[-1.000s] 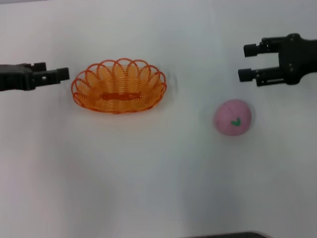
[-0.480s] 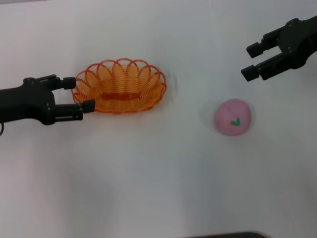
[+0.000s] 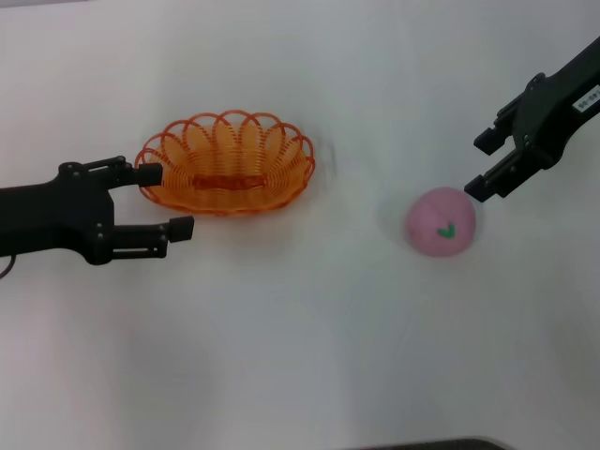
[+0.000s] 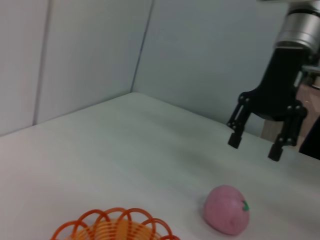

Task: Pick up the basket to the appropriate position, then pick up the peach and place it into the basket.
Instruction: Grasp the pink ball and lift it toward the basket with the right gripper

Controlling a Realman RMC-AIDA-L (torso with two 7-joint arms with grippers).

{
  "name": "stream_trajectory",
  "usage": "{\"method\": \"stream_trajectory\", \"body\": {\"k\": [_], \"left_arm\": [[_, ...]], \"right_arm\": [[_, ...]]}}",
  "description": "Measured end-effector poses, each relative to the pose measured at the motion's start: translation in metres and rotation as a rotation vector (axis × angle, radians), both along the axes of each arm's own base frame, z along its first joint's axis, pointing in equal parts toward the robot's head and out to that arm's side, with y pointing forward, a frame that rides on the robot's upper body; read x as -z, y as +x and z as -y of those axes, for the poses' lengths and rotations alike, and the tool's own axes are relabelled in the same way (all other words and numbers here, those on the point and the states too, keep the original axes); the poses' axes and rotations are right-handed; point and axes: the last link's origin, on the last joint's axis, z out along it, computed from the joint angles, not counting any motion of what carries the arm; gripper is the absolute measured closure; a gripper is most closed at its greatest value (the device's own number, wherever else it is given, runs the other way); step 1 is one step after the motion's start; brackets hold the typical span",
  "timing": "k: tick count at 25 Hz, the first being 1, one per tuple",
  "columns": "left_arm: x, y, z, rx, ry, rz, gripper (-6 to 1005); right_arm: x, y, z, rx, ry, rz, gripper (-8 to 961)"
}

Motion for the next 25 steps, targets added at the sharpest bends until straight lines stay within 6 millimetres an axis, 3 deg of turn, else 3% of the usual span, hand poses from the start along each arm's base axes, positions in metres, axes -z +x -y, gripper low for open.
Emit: {"method": "stream_trajectory", "body": {"k": [13, 25], "left_arm": [[0.004, -0.007, 0.003, 0.006, 0.02, 0.012, 122], [0.007, -0.01, 0.006, 0.006, 0.029, 0.027, 123]], "right_arm": [[0.037, -0.003, -0.001, -0.055, -0.031, 0.118, 181], [0.071, 0.019, -0.003, -0.016, -0.054, 0.148, 181]]}}
